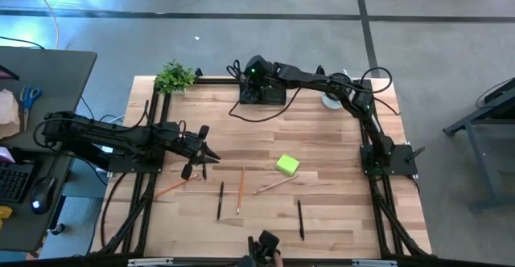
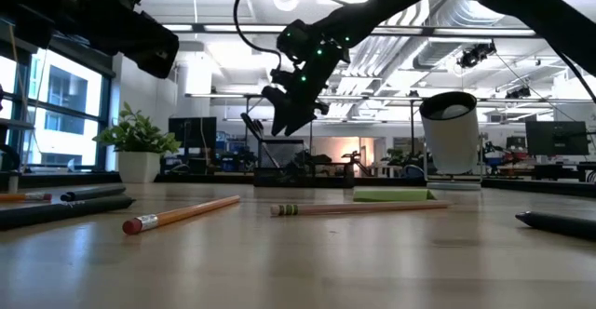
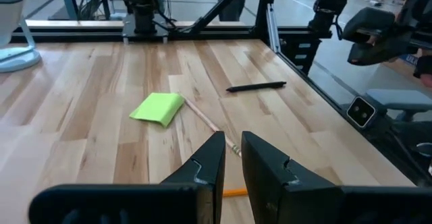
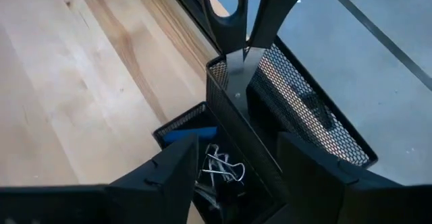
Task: Pick and place office supplies into organizer
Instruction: Put the top black pen into the black desk organizer
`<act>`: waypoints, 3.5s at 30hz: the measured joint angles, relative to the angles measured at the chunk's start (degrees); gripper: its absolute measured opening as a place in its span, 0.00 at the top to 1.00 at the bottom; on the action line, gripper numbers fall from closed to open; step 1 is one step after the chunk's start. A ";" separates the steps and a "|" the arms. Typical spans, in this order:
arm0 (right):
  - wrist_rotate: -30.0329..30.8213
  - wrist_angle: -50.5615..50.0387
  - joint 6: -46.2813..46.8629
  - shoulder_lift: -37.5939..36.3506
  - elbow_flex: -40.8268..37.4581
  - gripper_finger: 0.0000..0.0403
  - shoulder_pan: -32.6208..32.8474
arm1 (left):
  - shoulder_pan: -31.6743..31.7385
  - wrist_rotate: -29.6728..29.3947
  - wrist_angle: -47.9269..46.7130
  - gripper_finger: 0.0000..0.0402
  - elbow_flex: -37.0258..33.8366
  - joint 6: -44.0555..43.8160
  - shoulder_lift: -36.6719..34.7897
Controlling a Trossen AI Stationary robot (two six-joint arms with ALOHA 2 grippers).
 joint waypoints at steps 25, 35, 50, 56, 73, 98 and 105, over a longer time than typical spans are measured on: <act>-15.91 -4.36 -10.16 -0.25 4.76 0.49 2.82 | 0.04 -18.49 0.54 0.90 1.07 9.08 0.06; -8.36 -21.33 -13.47 -0.52 7.10 0.50 9.30 | 0.04 -24.03 0.33 0.90 1.09 9.08 -0.14; -1.99 -4.46 -2.18 -23.39 -25.77 0.49 16.90 | 0.02 -23.53 -0.97 0.90 1.15 5.77 -1.53; -1.54 21.61 2.64 -38.67 -49.88 0.49 18.47 | 0.02 -23.55 -1.58 0.90 1.16 4.68 -1.29; -1.78 69.60 -12.05 -45.24 -73.24 0.49 16.55 | 0.02 -22.33 -22.41 0.90 4.48 -28.40 -0.06; 2.77 74.92 -13.07 -44.02 -73.33 0.49 18.90 | -19.71 -60.36 -45.99 0.90 17.92 -66.92 30.23; 2.29 71.76 -14.55 -44.02 -73.33 0.49 18.88 | -22.14 -57.55 -43.37 0.90 18.03 -76.69 37.05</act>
